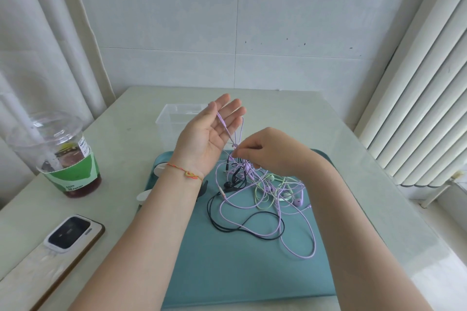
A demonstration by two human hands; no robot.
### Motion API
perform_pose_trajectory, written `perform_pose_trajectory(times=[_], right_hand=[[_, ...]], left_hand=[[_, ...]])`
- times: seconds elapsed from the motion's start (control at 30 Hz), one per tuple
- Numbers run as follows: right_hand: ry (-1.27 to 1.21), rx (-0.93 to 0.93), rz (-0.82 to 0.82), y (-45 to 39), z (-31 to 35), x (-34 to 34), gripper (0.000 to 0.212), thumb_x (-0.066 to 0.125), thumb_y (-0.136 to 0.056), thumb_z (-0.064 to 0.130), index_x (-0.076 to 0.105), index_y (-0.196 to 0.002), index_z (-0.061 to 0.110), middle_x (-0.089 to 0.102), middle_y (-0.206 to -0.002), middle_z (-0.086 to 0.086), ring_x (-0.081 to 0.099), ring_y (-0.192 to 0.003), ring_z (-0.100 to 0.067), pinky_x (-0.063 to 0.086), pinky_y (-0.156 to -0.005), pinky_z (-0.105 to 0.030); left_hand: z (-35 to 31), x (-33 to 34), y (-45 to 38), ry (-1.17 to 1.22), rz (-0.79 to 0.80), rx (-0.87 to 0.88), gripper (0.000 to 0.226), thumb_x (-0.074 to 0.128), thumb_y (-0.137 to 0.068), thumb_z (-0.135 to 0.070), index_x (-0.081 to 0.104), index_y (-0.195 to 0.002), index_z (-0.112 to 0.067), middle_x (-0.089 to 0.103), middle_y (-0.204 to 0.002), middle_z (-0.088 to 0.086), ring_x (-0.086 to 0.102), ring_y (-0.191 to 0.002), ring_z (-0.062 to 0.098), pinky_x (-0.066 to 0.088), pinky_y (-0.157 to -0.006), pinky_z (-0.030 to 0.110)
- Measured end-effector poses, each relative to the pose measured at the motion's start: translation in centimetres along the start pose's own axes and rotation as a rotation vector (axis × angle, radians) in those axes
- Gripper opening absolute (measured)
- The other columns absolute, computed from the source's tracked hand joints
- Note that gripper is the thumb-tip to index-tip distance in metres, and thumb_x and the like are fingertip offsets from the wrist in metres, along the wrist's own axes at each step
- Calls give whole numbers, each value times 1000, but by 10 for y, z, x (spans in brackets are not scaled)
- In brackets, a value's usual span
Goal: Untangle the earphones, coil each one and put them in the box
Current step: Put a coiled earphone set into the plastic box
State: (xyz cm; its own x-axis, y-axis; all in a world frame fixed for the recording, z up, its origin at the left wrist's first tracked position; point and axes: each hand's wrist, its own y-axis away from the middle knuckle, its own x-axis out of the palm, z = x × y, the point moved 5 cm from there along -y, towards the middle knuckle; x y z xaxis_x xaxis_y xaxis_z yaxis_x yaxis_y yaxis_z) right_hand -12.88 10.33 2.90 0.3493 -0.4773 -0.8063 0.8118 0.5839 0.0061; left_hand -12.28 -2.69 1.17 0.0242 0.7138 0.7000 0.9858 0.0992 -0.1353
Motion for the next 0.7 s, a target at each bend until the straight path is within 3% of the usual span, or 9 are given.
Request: perform_pose_trajectory(times=[0.13,0.27,0.4,0.57,0.7], right_hand=[[39,-13,0,4,6,-2,19,59,-93,32,74,-89,21,54,-58,7,42,-46,-6,37,-51,-22],[66,-46,-145,6,10,-14,13,60,-91,22,73,-87,19,45,-57,8,39,-51,-6,29,-50,-20],[19,-59,-276,8,9,-24,15,65,-89,30,67,-78,20,42,-52,10,40,-46,-2,30,-46,-15],[-26,-58,-431,7,1,-37,12,60,-91,20,69,-85,14,57,-67,4,43,-55,-4,31,-50,-15],[-88,-146,-479,5,7,-35,10,58,-92,14,67,-86,13,57,-72,6,47,-61,2,35,-59,-9]], left_hand=[[3,-3,0,-190,-25,26,30,37,-105,-17,59,-118,-3,72,-105,13,70,-98,24,56,-91,31],[11,-2,2,-595,-3,-47,30,39,-104,-17,66,-108,-5,70,-87,12,66,-70,18,54,-67,27],[17,2,7,-758,103,-141,28,41,-101,-9,64,-87,-4,54,-59,6,45,-47,16,38,-52,26],[25,12,12,-563,255,-335,44,34,-104,-28,65,-84,-6,33,-54,-2,25,-44,11,26,-46,23],[27,17,14,-475,347,-382,47,32,-102,-32,68,-82,-9,32,-54,-2,24,-44,10,25,-45,22]])
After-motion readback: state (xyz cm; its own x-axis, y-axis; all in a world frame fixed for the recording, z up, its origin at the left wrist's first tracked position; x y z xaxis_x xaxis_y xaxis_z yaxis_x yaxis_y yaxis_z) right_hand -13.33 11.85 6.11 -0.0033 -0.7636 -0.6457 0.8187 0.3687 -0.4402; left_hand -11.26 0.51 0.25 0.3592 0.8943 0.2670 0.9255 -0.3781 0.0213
